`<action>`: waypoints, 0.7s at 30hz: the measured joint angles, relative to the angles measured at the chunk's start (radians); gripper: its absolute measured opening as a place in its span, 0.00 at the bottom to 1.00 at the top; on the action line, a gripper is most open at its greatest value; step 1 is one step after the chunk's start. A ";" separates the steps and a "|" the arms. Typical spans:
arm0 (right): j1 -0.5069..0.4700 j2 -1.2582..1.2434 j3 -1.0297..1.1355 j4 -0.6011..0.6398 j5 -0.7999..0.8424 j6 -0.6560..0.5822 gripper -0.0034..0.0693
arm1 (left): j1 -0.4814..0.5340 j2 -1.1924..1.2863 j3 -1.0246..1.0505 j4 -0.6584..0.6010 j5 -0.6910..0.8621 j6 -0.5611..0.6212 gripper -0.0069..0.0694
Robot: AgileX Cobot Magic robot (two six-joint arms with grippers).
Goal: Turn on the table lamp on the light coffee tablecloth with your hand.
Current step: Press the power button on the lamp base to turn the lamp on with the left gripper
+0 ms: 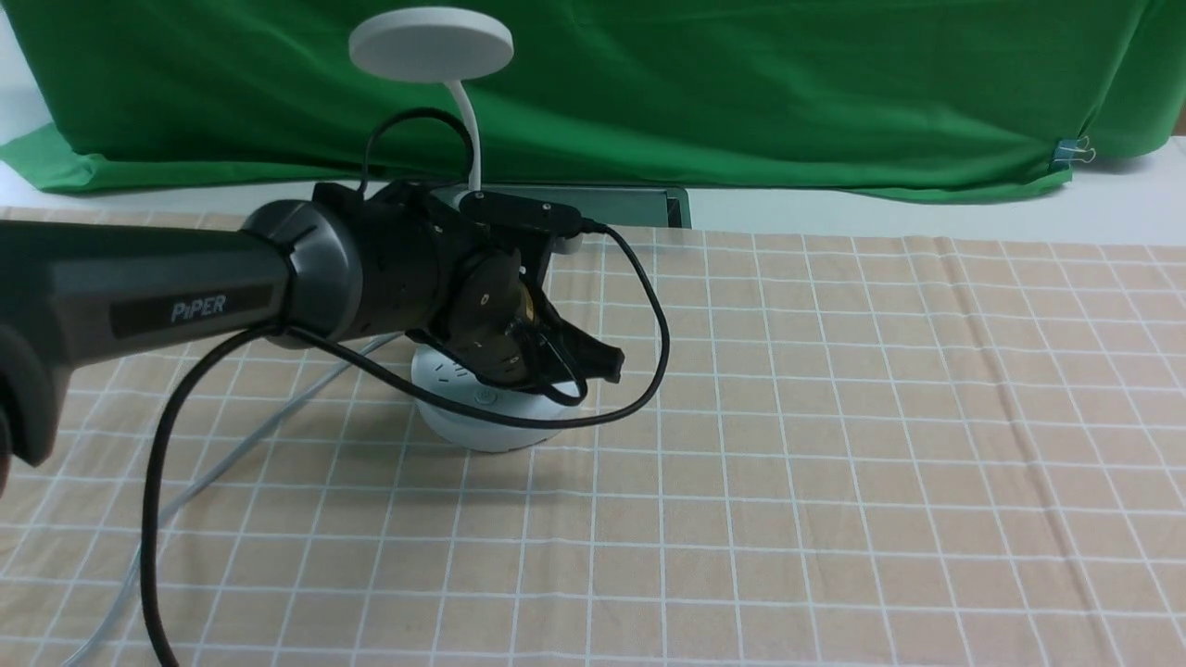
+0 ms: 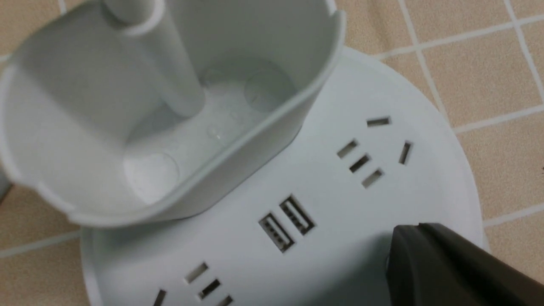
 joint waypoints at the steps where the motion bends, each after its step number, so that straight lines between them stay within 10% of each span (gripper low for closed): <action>1: 0.000 0.000 0.000 0.000 0.000 0.000 0.38 | 0.000 0.001 -0.002 -0.004 0.001 0.000 0.09; 21: 0.000 0.000 0.000 0.000 0.001 0.000 0.38 | -0.130 -0.394 0.261 -0.219 0.051 0.158 0.09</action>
